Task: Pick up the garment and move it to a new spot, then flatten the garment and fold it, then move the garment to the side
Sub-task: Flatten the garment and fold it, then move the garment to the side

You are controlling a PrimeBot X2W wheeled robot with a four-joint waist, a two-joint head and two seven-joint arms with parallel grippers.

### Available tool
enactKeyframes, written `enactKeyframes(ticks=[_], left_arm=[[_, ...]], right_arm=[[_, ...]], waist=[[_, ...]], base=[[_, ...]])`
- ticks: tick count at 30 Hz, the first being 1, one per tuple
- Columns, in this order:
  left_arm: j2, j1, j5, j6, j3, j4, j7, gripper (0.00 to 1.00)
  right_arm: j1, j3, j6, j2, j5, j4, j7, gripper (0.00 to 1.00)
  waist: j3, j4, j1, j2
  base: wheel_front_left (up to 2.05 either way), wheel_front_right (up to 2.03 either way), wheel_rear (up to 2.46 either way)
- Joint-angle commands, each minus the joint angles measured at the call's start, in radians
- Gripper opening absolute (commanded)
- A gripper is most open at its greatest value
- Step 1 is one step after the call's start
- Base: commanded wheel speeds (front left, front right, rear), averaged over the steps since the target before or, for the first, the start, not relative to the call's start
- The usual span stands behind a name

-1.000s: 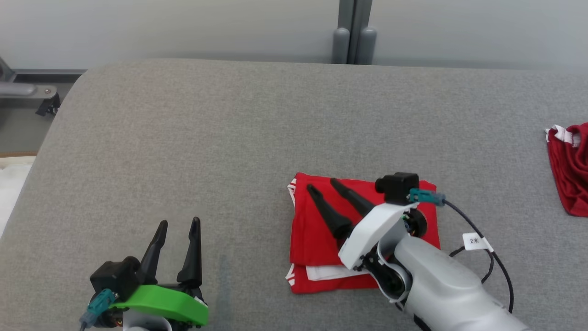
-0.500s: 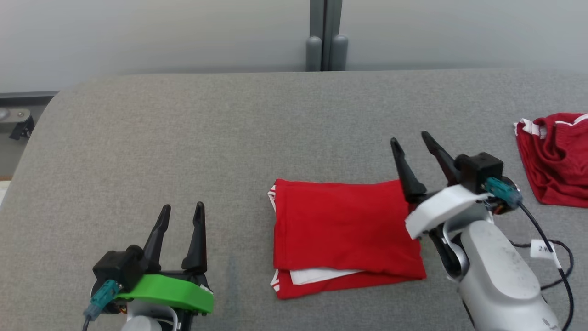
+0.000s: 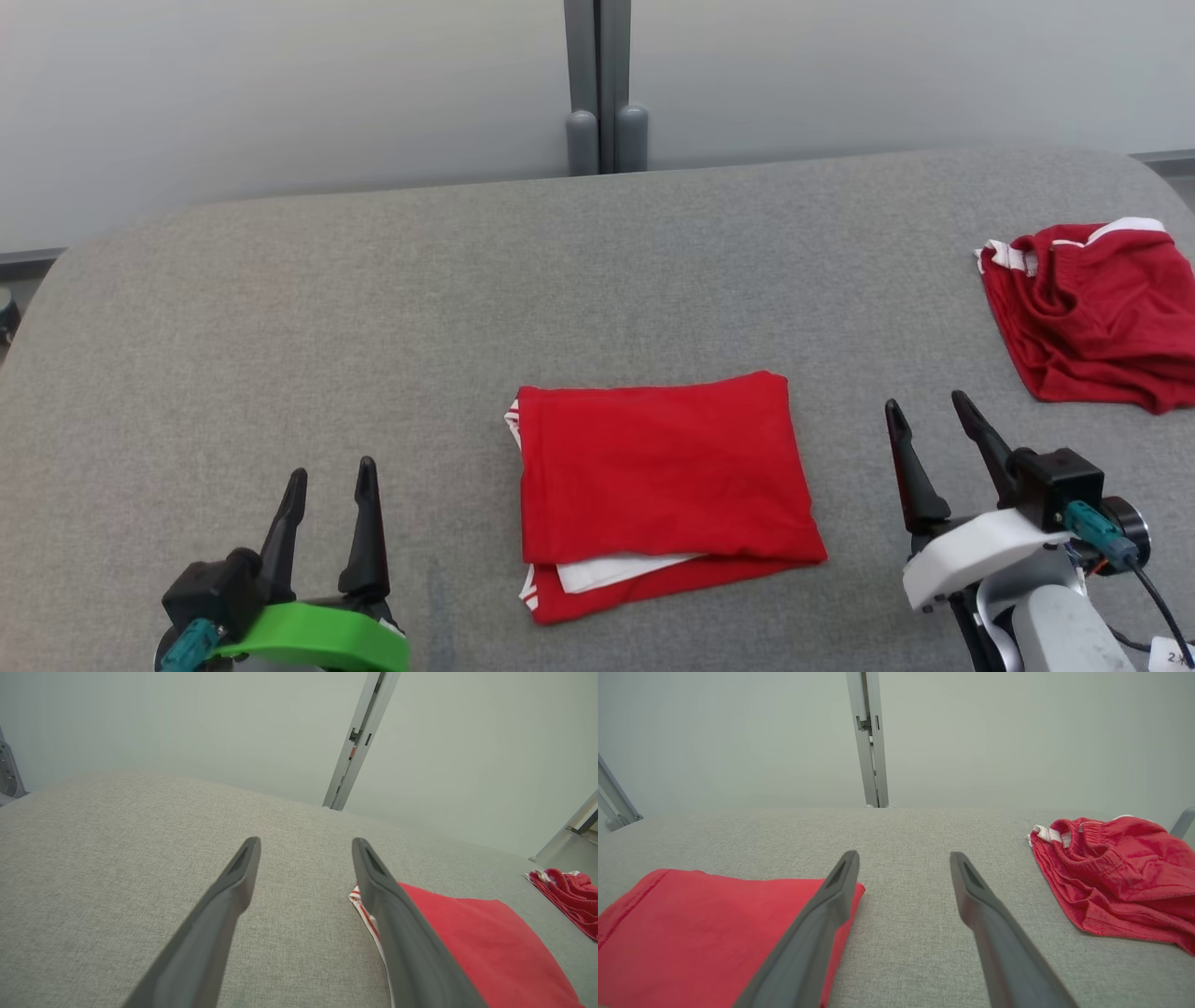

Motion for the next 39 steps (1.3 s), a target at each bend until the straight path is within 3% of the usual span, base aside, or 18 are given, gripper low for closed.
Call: enactKeyframes(ticks=[1,25,30,39], left_arm=[[-0.002,0.020,0.017,-0.004,0.008,0.002,0.000,1.00],[-0.011,0.025,0.042,-0.005,-0.007,0.020,0.000,1.00],[-0.011,0.019,0.042,-0.005,-0.020,0.024,0.000,1.00],[-0.011,0.016,0.033,-0.005,-0.034,0.032,0.000,1.00]], right_arm=[[0.026,-0.005,-0.001,-0.003,0.012,-0.007,-0.004,1.00],[0.007,0.016,-0.001,-0.003,-0.014,0.018,-0.003,1.00],[-0.056,0.051,-0.001,-0.003,-0.031,0.062,0.069,1.00],[-0.133,0.089,-0.001,-0.003,-0.036,0.142,0.341,1.00]], waist=[[-0.002,-0.004,0.0000,0.0000],[0.000,0.013,0.0000,0.0000],[-0.002,0.026,0.0000,0.0000],[0.011,0.077,0.0000,0.0000]], base=[[0.00,0.00,0.00],[0.00,0.00,0.00],[0.00,0.00,0.00],[0.00,0.00,0.00]])
